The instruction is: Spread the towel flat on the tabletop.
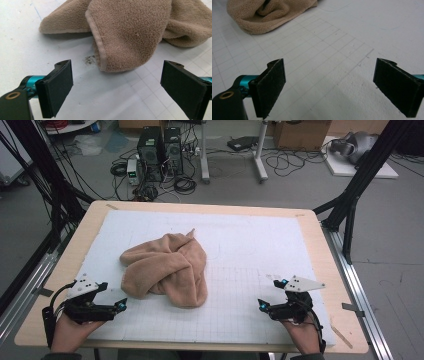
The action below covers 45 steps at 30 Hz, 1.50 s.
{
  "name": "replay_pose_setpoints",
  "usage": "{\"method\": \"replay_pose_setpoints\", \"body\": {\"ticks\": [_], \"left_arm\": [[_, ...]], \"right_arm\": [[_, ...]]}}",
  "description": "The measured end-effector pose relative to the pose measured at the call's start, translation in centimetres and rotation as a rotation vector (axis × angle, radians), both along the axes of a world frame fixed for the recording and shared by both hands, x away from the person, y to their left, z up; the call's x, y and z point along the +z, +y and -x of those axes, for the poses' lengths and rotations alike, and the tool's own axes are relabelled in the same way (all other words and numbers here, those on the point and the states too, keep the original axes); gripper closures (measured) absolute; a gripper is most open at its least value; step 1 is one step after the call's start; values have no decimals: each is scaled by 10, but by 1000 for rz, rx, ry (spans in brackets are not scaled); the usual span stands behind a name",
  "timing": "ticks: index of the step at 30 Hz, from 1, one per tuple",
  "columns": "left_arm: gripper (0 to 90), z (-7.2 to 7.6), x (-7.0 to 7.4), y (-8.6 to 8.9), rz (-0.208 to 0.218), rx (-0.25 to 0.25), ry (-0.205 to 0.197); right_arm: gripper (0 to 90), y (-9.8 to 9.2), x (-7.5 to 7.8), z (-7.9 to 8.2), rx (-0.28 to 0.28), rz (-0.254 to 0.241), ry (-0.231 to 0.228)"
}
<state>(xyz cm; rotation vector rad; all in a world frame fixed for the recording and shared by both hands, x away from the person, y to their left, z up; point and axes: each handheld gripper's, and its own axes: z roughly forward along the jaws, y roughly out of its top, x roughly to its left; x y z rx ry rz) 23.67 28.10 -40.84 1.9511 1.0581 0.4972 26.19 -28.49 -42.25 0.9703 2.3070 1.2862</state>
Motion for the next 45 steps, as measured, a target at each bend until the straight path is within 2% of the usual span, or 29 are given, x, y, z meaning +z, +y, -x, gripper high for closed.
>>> {"method": "replay_pose_setpoints", "body": {"ticks": [10, 31, 40, 43, 44, 45], "left_arm": [[113, -1, -2, -2, -10, -12, 10], [119, 2, 0, -1, -10, -34, -3], [124, -2, 9, -12, -14, -71, -19], [130, -6, 12, -16, -18, -83, -24], [140, -9, 14, -20, -18, -92, -28], [141, -9, 14, -20, -18, -92, -28]], "right_arm": [[101, -2, -2, -4, 9, -1, 10], [101, 8, 6, -8, 42, 8, 7], [101, 45, 28, -28, 132, 34, -30], [101, 55, 33, -34, 154, 47, -31], [101, 66, 36, -41, 172, 54, -26], [101, 66, 36, -41, 172, 54, -26]]}}
